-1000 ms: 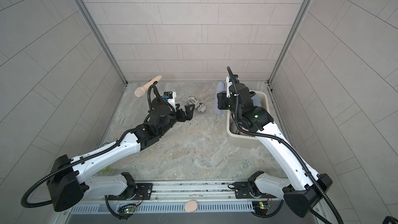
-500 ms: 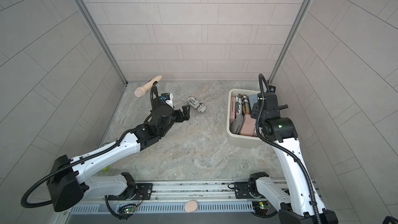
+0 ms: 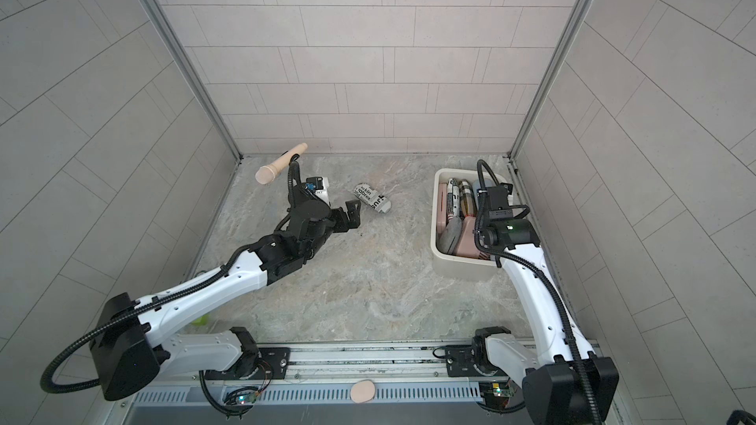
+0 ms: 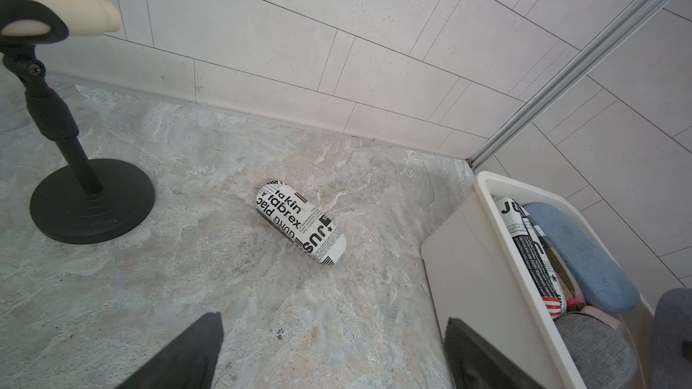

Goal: Put the glasses cases into the storage boxes
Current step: Place the glasses case in the storage box.

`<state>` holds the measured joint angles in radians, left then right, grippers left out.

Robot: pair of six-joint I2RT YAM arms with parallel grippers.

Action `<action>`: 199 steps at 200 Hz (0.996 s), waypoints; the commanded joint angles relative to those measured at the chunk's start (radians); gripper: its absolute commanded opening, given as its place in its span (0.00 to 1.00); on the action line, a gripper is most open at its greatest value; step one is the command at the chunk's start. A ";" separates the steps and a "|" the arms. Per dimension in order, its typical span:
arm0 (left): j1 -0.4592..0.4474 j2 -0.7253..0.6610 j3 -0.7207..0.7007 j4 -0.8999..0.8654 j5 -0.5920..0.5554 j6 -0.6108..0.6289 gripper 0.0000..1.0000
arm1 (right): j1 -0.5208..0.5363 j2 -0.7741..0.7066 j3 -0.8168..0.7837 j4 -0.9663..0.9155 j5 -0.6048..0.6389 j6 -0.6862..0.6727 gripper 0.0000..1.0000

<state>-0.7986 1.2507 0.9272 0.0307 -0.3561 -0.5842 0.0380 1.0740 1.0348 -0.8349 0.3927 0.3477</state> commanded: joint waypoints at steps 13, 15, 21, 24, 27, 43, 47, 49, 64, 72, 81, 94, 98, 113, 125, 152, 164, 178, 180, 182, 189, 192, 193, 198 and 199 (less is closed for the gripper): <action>0.003 0.008 0.039 -0.026 0.003 -0.011 1.00 | 0.007 -0.011 -0.021 -0.059 0.052 -0.015 0.26; 0.003 0.008 0.040 -0.028 0.005 -0.011 1.00 | 0.008 -0.010 -0.024 -0.059 0.056 -0.014 0.27; 0.003 0.010 0.044 -0.033 0.006 -0.011 1.00 | 0.013 -0.009 -0.027 -0.061 0.063 -0.010 0.28; 0.004 0.010 0.045 -0.034 0.008 -0.011 1.00 | 0.015 -0.008 -0.028 -0.061 0.062 -0.008 0.29; 0.003 0.010 0.046 -0.035 0.008 -0.011 1.00 | 0.014 -0.008 -0.028 -0.060 0.058 -0.007 0.30; 0.003 0.006 0.044 -0.032 0.008 -0.007 1.00 | 0.019 0.004 -0.030 -0.060 0.046 -0.005 0.41; 0.003 0.005 0.043 -0.030 0.007 -0.006 1.00 | 0.020 0.008 -0.027 -0.064 0.047 -0.004 0.44; 0.003 0.005 0.043 -0.030 0.007 -0.005 1.00 | 0.020 0.011 -0.026 -0.066 0.047 -0.003 0.46; 0.003 0.008 0.042 -0.030 0.006 -0.004 1.00 | 0.028 0.024 -0.005 -0.095 0.048 0.013 0.53; 0.002 0.012 0.045 -0.031 0.006 -0.005 1.00 | 0.032 0.024 0.013 -0.112 0.046 0.024 0.56; 0.004 0.015 0.048 -0.035 0.009 -0.005 1.00 | 0.037 0.022 0.028 -0.127 0.044 0.029 0.58; 0.002 0.017 0.050 -0.038 0.009 0.000 1.00 | 0.049 0.009 0.047 -0.145 0.050 0.024 0.59; 0.003 0.019 0.051 -0.038 0.008 0.000 1.00 | 0.050 0.003 0.053 -0.149 0.053 0.021 0.59; 0.003 0.022 0.051 -0.040 0.007 0.000 1.00 | 0.053 -0.024 0.063 -0.145 0.049 -0.005 0.60; 0.003 0.027 0.053 -0.039 0.012 0.001 1.00 | 0.052 -0.052 0.057 -0.128 0.046 -0.014 0.60; 0.005 0.065 0.080 -0.077 0.008 0.012 1.00 | 0.063 -0.102 0.071 -0.127 -0.044 0.001 0.60; 0.007 0.101 0.107 -0.113 0.008 0.015 1.00 | 0.094 -0.127 0.066 -0.114 -0.085 0.009 0.60; 0.013 0.153 0.156 -0.179 0.007 0.014 1.00 | 0.137 -0.157 0.052 -0.083 -0.148 0.018 0.60; 0.013 0.162 0.164 -0.191 0.008 0.014 1.00 | 0.144 -0.161 0.049 -0.078 -0.159 0.019 0.60; 0.014 0.170 0.172 -0.201 0.008 0.014 1.00 | 0.150 -0.165 0.045 -0.073 -0.168 0.019 0.60; 0.015 0.201 0.200 -0.236 0.006 0.013 1.00 | 0.169 -0.177 0.032 -0.052 -0.202 0.015 0.61; 0.015 0.216 0.212 -0.248 0.004 0.013 1.00 | 0.178 -0.181 0.027 -0.042 -0.217 0.009 0.63; 0.015 0.220 0.215 -0.252 0.004 0.012 1.00 | 0.180 -0.183 0.025 -0.039 -0.221 0.009 0.64; 0.017 0.243 0.234 -0.271 -0.001 0.007 1.00 | 0.194 -0.189 0.017 -0.026 -0.237 -0.002 0.68; 0.018 0.246 0.238 -0.275 -0.003 0.006 1.00 | 0.198 -0.190 0.016 -0.024 -0.237 -0.002 0.69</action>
<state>-0.7910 1.4174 1.0832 -0.1120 -0.3367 -0.5720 0.1825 0.9188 1.0817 -0.9119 0.2760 0.3519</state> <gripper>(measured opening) 0.998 0.622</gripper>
